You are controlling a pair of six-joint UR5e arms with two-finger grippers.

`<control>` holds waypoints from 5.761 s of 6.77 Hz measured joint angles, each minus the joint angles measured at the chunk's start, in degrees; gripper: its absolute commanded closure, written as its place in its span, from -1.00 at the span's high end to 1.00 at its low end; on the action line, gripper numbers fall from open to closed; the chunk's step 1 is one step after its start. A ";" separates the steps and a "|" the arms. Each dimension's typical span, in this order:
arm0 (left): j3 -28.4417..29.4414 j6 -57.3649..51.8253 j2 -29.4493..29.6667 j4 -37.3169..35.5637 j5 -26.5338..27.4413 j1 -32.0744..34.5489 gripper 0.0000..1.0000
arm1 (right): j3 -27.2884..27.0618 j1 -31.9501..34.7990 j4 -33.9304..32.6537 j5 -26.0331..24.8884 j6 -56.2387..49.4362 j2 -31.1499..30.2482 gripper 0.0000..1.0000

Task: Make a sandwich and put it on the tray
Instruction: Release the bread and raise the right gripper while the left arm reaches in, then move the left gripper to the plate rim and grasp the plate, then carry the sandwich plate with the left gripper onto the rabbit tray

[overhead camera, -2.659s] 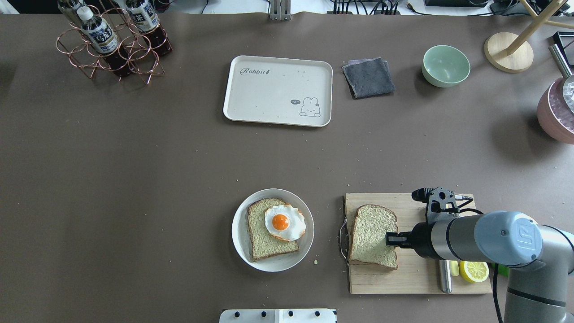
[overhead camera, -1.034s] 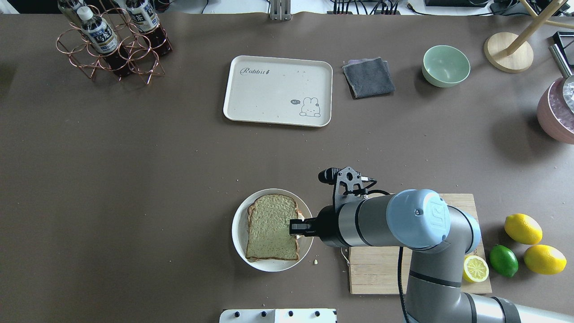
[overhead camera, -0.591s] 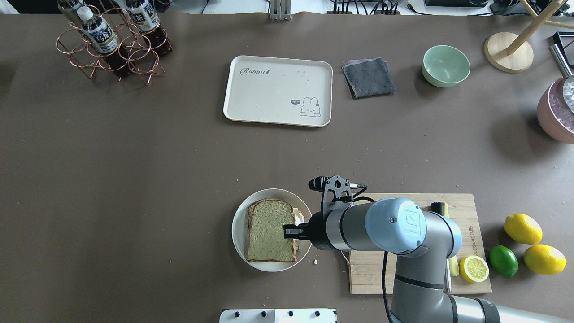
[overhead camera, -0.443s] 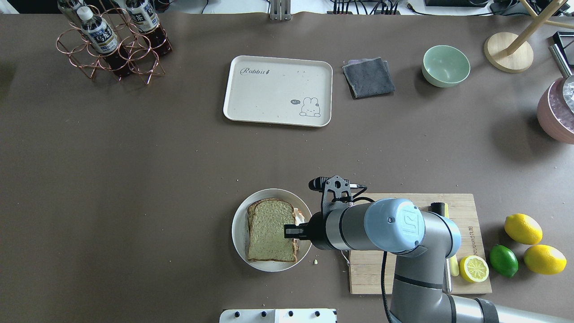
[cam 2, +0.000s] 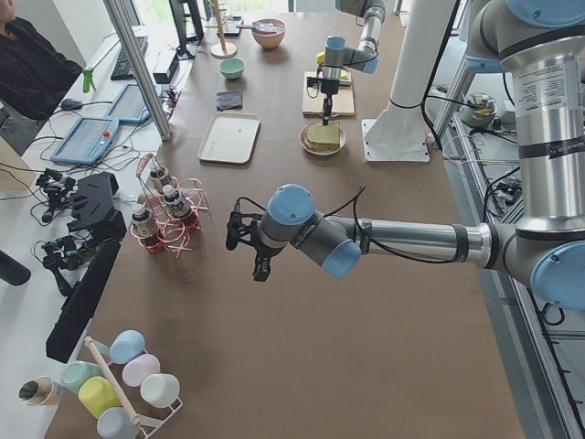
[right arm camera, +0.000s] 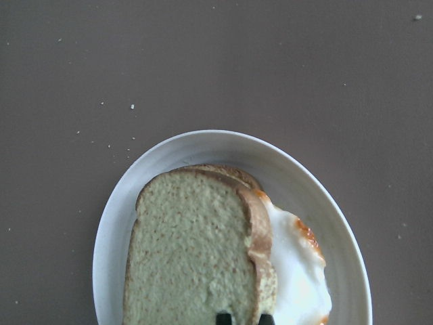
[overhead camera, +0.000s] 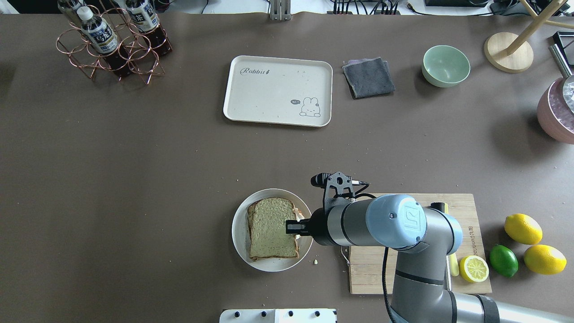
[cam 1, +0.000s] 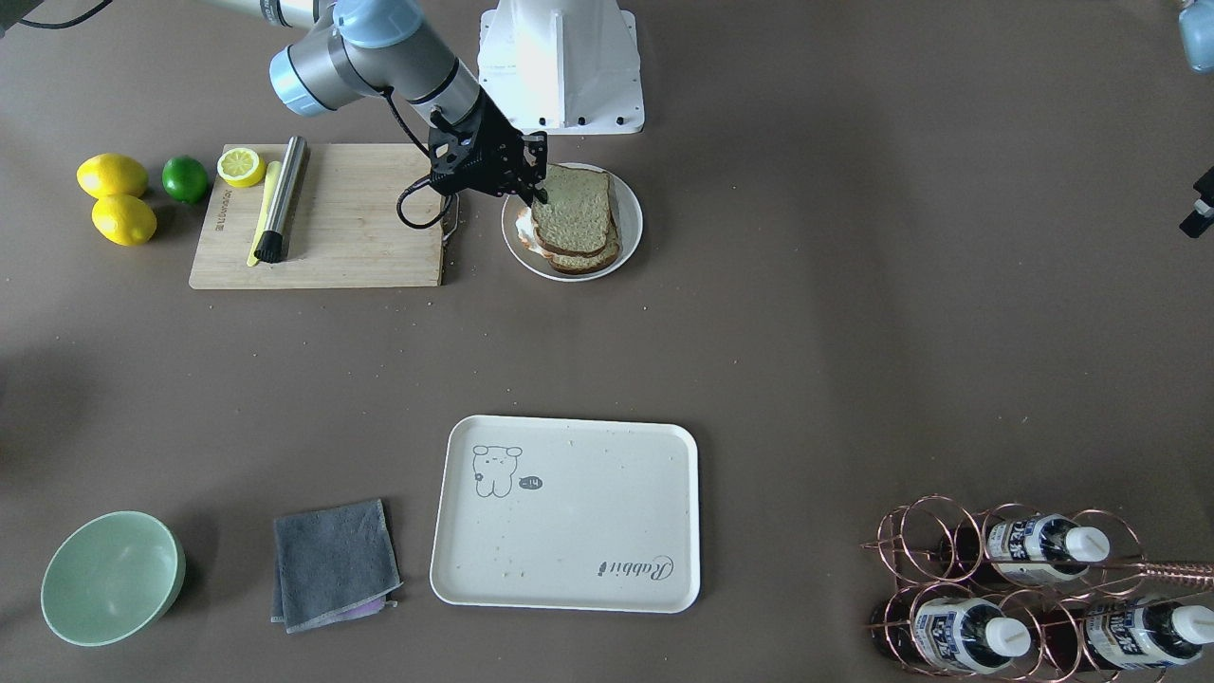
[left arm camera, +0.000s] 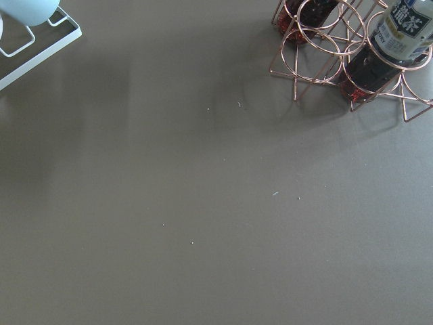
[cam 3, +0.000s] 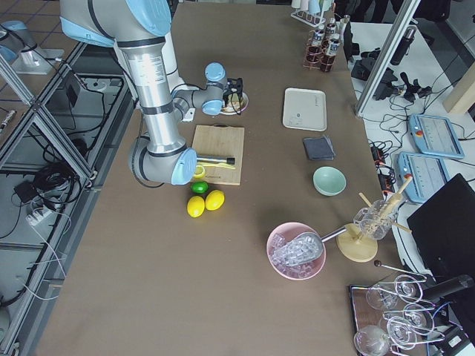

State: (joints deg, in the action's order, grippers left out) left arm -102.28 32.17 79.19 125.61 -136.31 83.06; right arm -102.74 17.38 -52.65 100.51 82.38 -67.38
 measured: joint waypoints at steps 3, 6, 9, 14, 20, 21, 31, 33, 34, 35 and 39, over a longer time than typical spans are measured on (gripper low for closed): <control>-0.09 1.16 0.17 0.57 -0.31 -0.70 0.97 | -1.04 2.27 -0.17 0.61 0.54 -0.30 1.00; -0.65 21.87 1.52 12.59 0.79 -11.81 0.97 | -3.63 9.37 -1.06 8.07 0.57 -2.05 1.00; -6.66 42.06 2.41 17.99 13.87 -29.92 0.97 | -5.41 19.68 -3.89 17.21 0.03 -5.29 1.00; -17.52 52.60 8.18 2.68 38.43 -54.30 0.96 | -5.30 22.01 -3.98 17.43 -0.20 -7.77 1.00; -10.25 57.38 29.67 -13.91 52.20 -67.48 0.69 | -4.49 21.90 -3.96 16.37 -0.26 -8.29 1.00; -9.05 57.79 30.30 -14.39 52.82 -68.36 0.58 | -4.30 21.81 -3.96 16.04 -0.28 -8.30 1.00; -3.81 61.47 32.73 -12.08 57.86 -73.42 -1.00 | -3.90 19.19 -3.96 12.19 -0.20 -8.00 1.00; -4.66 61.83 33.76 -12.32 57.23 -72.33 -1.00 | -3.87 18.91 -3.91 11.96 -0.20 -8.06 1.00; -5.13 61.97 34.71 -12.56 55.70 -70.71 -1.00 | -3.88 18.93 -3.81 11.99 -0.20 -8.22 1.00; -5.25 62.65 35.56 -12.73 53.65 -68.11 -1.00 | -4.11 19.03 -3.67 12.27 -0.22 -8.55 1.00; 4.70 69.19 43.39 -12.85 49.35 -54.91 -1.00 | -6.52 23.74 -3.18 19.26 -4.98 -13.32 1.00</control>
State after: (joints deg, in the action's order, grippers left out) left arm -97.58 101.36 122.58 112.76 -86.96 28.14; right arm -109.26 41.12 -55.83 119.77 77.39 -80.70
